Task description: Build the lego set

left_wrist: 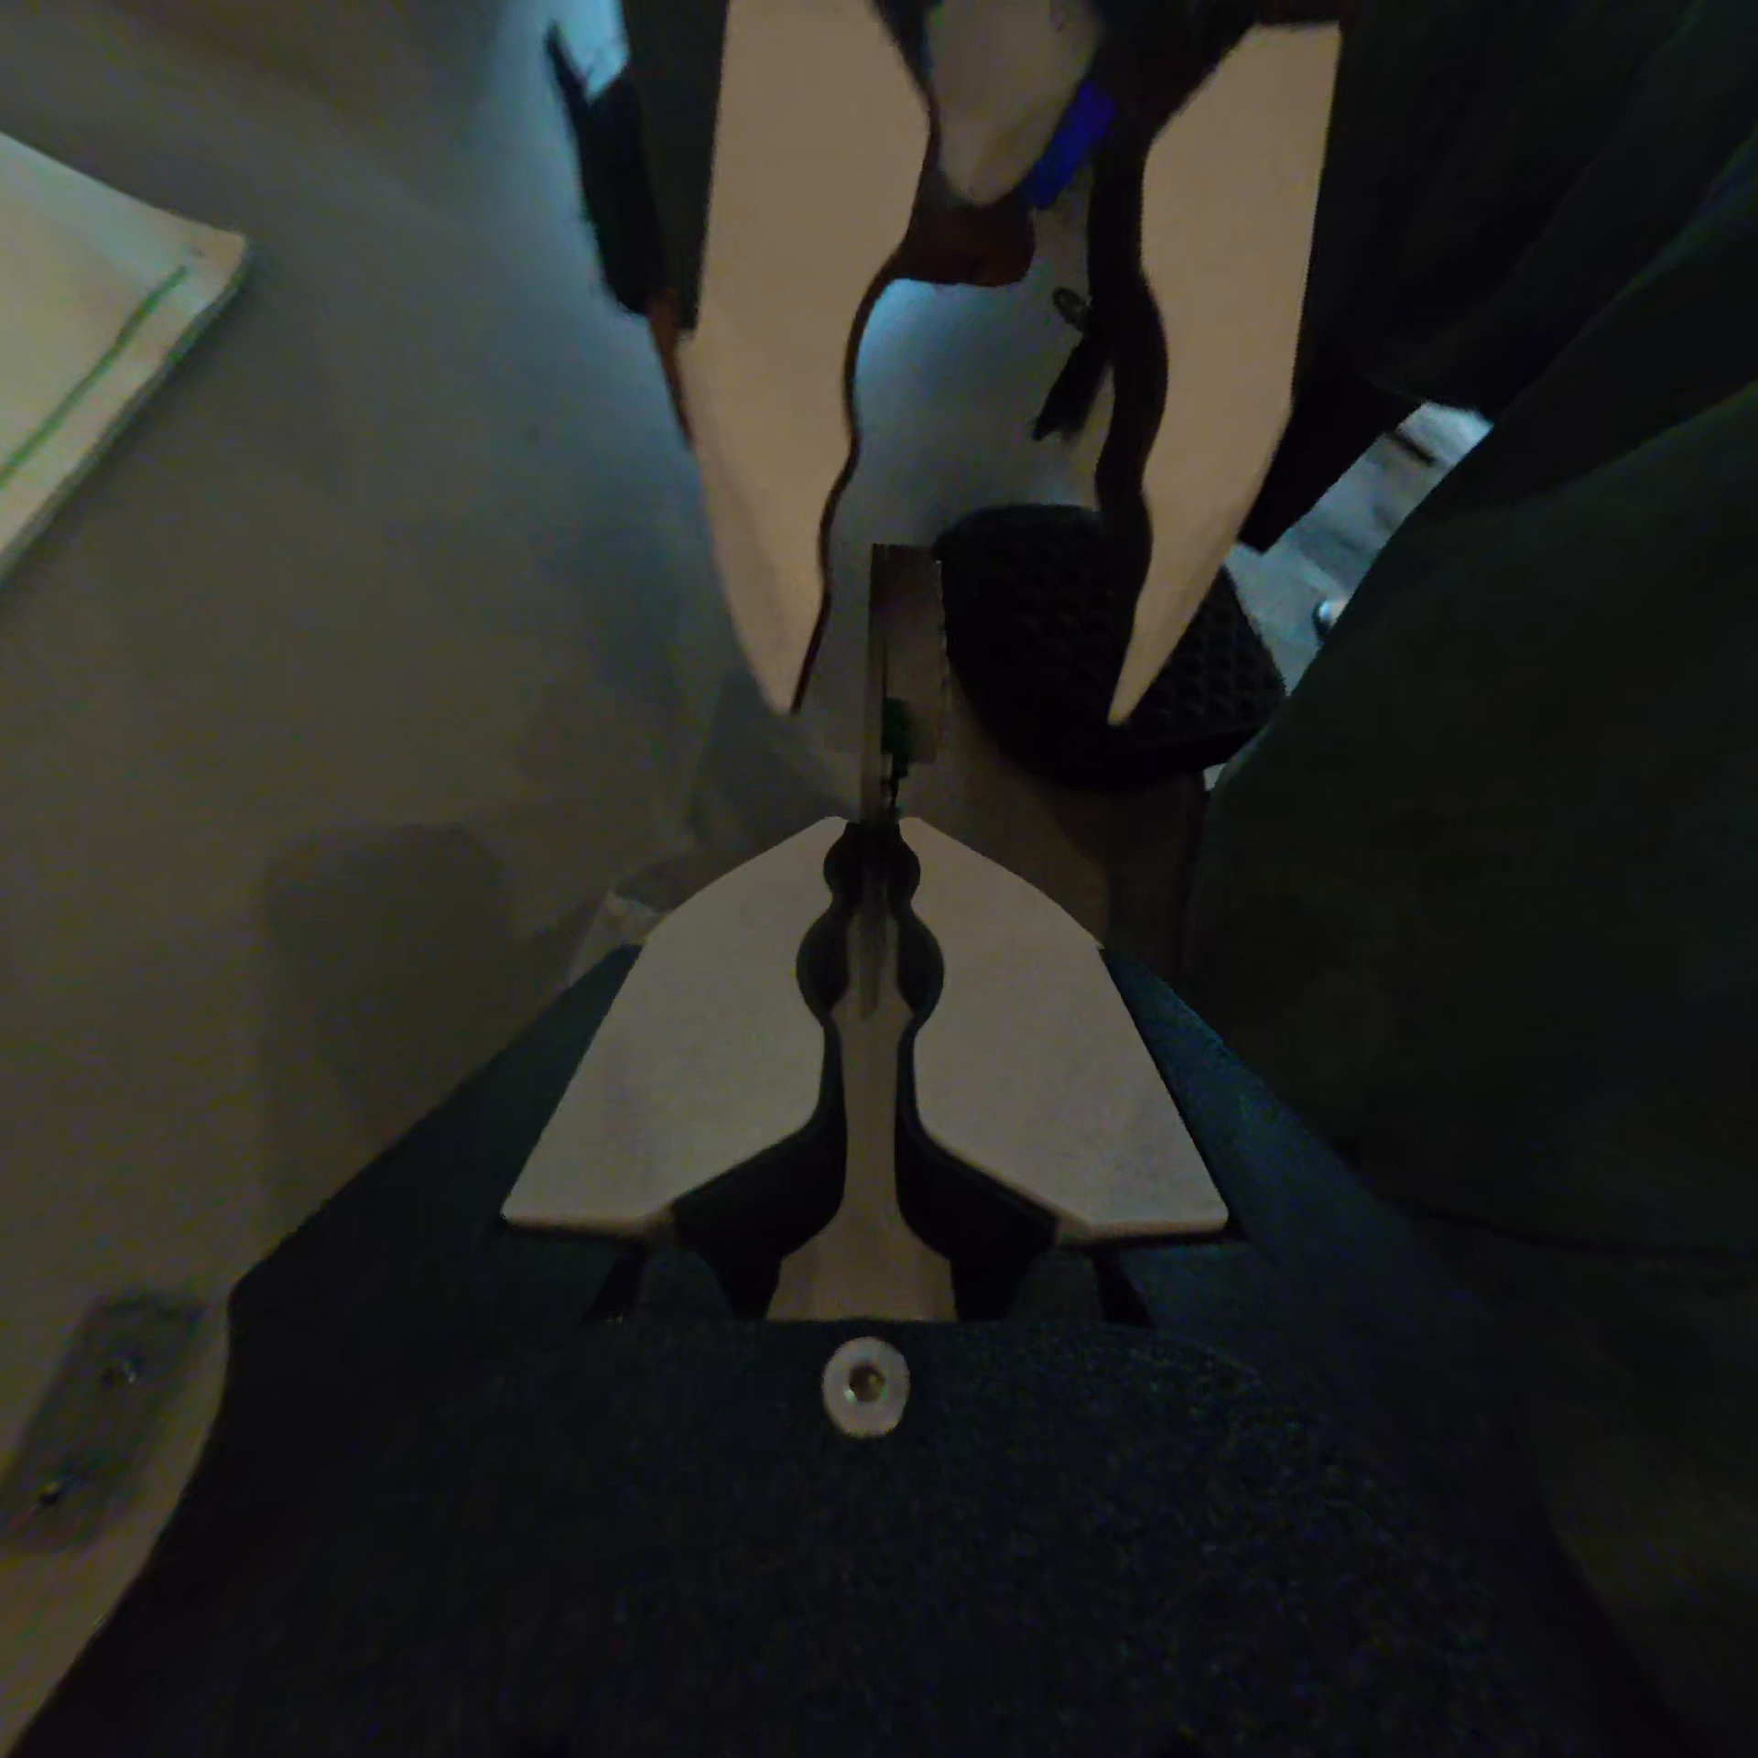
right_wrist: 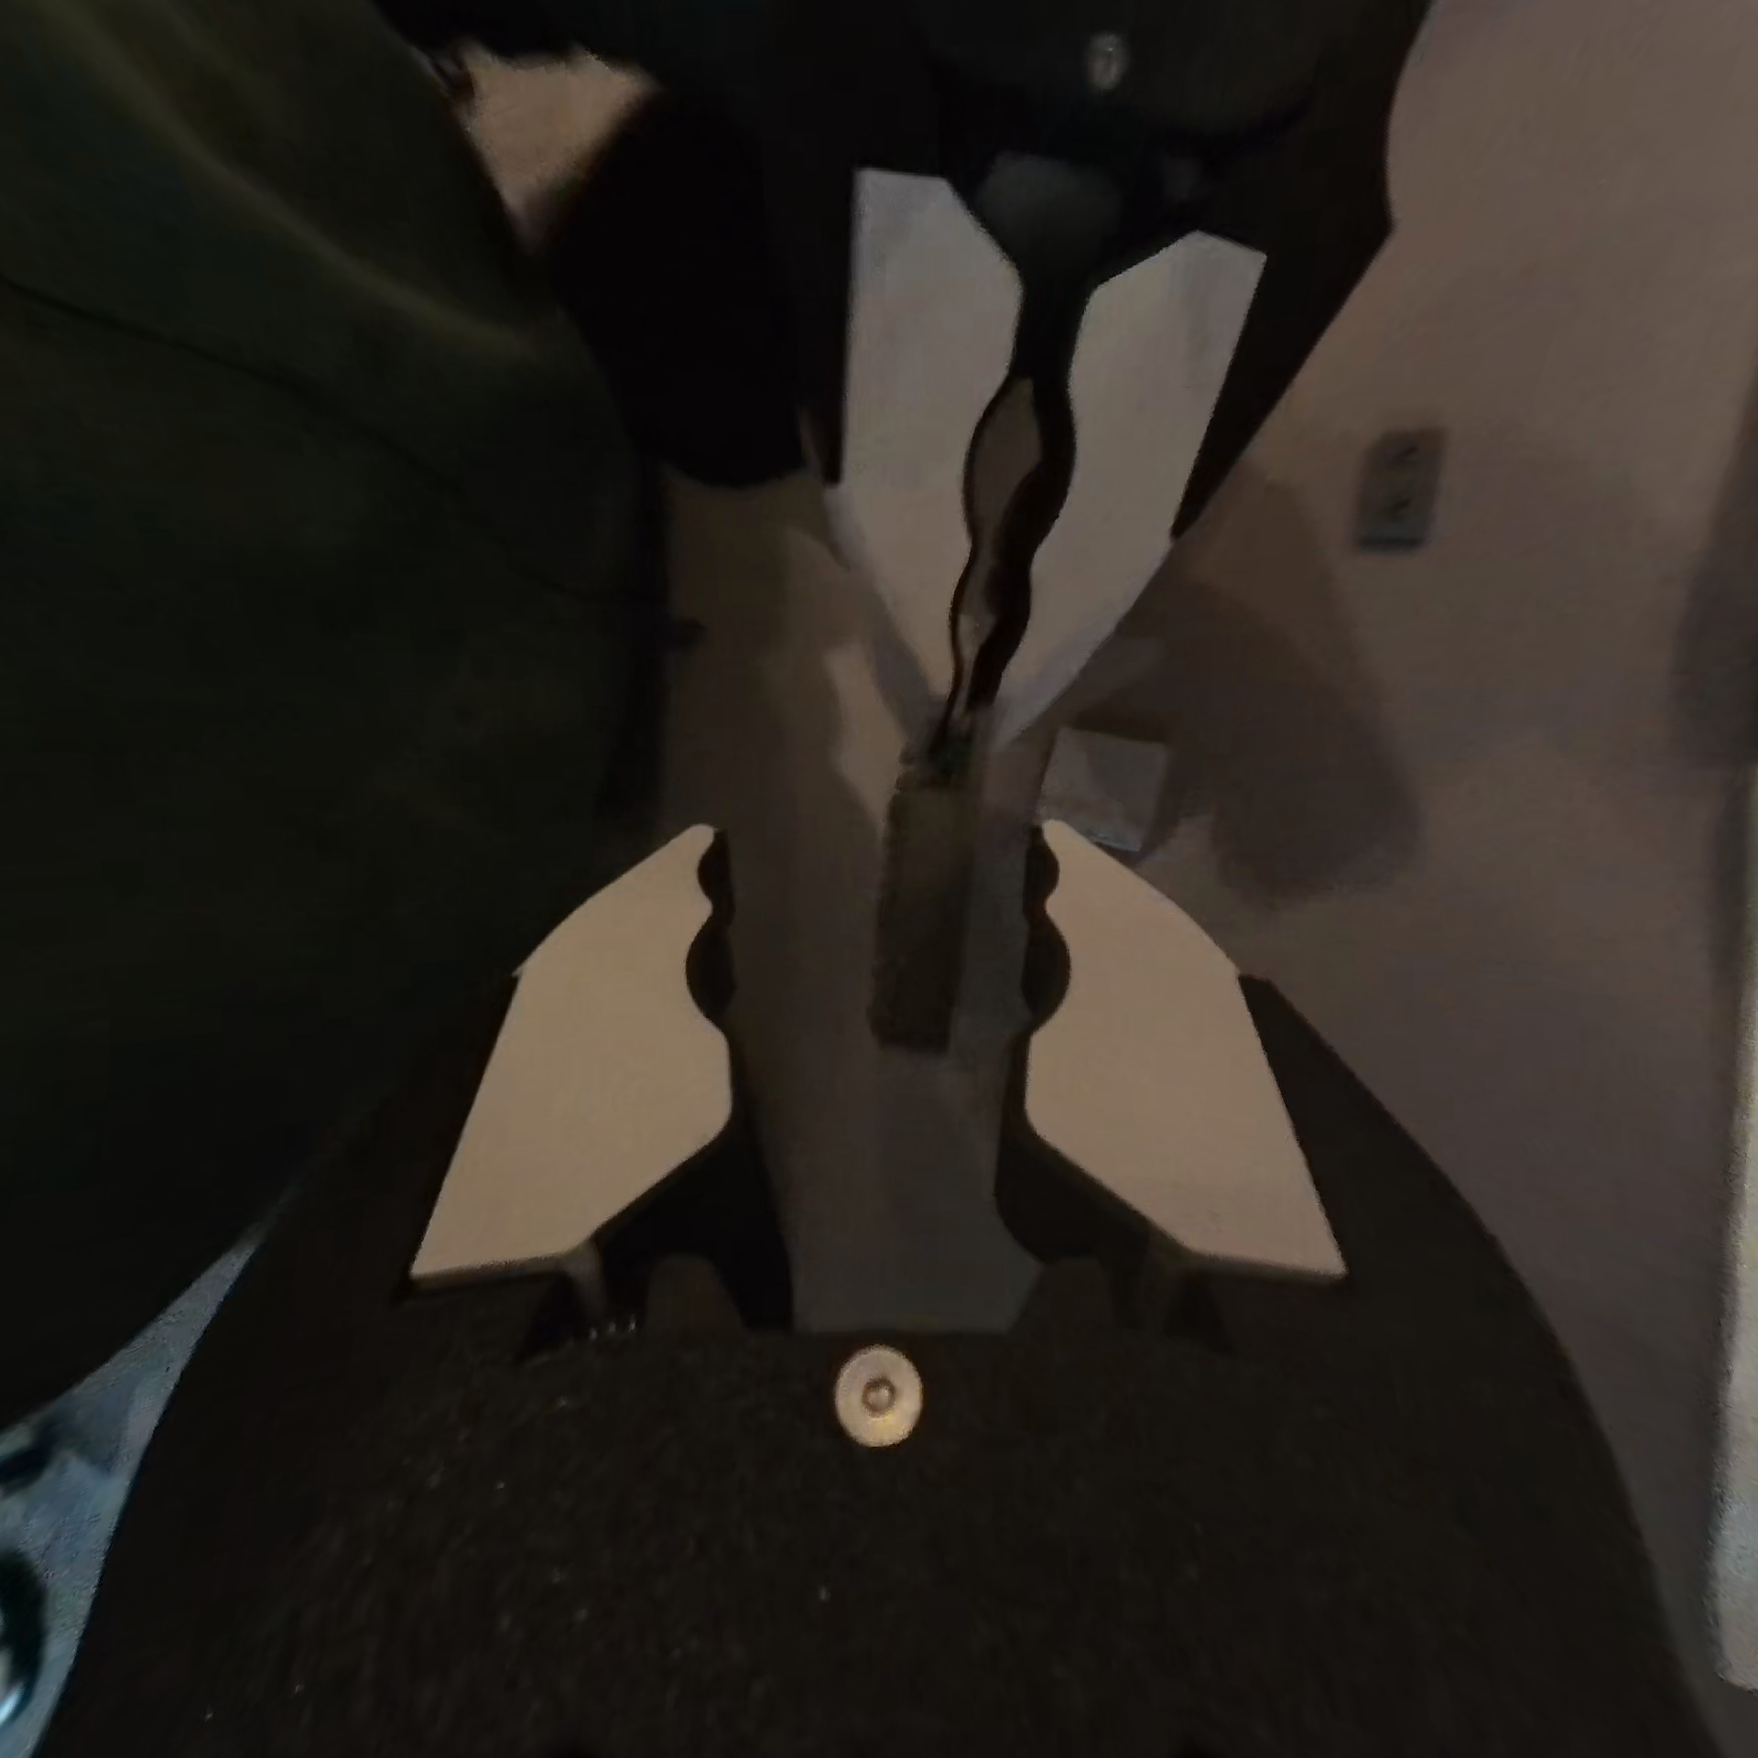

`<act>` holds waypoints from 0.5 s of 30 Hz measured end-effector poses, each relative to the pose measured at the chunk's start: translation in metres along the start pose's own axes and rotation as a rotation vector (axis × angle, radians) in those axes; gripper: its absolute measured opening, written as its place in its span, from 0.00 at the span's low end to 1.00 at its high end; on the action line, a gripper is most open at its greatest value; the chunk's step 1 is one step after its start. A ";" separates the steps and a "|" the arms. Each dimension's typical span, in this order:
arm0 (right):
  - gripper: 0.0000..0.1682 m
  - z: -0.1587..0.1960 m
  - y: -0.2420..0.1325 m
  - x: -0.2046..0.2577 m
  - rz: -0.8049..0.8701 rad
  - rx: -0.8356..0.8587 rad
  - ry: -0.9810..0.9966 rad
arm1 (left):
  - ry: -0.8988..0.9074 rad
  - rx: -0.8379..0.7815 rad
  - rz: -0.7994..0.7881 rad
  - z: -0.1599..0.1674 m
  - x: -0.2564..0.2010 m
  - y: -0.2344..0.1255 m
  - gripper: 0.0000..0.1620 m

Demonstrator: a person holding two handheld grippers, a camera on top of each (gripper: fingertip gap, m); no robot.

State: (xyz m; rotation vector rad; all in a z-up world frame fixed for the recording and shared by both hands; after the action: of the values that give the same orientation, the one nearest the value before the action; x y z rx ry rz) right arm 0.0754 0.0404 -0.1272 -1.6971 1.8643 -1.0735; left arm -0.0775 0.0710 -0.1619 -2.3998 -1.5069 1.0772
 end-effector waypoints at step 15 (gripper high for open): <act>0.14 -0.009 0.023 -0.004 0.050 0.106 -0.011 | 0.058 0.089 -0.040 -0.008 -0.003 0.005 0.03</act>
State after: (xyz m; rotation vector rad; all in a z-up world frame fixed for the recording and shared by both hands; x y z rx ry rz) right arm 0.0543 0.0461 -0.1393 -1.5859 1.8003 -1.1205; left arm -0.0701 0.0683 -0.1565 -2.3115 -1.4498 1.0341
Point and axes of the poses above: each gripper's, where its closed fingertips meet, y out along the fingers, z out of its underside, x = y × z across the jaws, the point moved 10 cm from there along -y, back along the fingers, and after that the axes turned 8 degrees about z, right-handed, at the moved point
